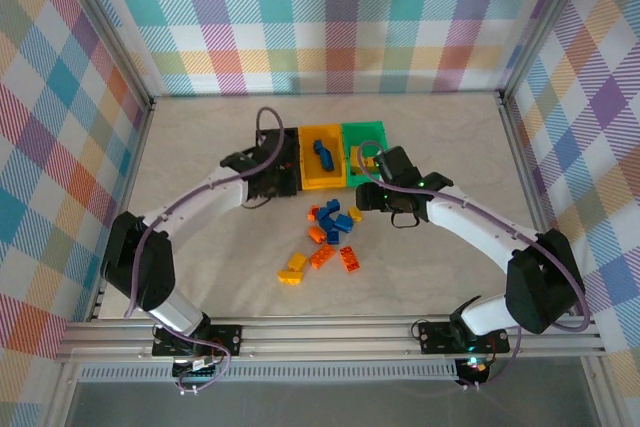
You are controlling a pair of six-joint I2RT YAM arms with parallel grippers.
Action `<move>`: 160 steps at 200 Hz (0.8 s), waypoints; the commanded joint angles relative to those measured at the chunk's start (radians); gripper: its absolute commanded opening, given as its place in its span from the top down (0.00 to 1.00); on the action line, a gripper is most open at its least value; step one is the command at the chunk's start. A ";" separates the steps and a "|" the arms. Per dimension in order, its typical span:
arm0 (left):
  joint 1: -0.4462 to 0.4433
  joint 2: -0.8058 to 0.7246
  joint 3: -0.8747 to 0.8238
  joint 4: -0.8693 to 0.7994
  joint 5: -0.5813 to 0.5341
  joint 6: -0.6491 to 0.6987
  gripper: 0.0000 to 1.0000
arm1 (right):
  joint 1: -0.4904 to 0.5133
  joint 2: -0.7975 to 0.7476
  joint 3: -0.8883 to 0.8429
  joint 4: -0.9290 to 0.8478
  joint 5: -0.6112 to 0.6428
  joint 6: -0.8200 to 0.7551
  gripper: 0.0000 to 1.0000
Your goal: Sort the legos into containers by color
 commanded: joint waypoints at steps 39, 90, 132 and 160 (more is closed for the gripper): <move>0.113 0.268 0.269 -0.039 -0.036 0.029 0.68 | -0.006 -0.025 -0.030 0.017 -0.021 0.014 0.31; 0.115 0.352 0.347 -0.062 -0.018 0.019 0.43 | -0.005 -0.045 -0.073 0.008 -0.101 -0.007 0.28; 0.069 0.207 0.279 -0.030 0.023 0.012 0.15 | 0.035 -0.048 -0.138 -0.015 -0.154 -0.010 0.27; 0.016 0.048 0.125 0.024 0.072 -0.021 0.07 | 0.084 -0.029 -0.164 -0.013 -0.155 0.003 0.27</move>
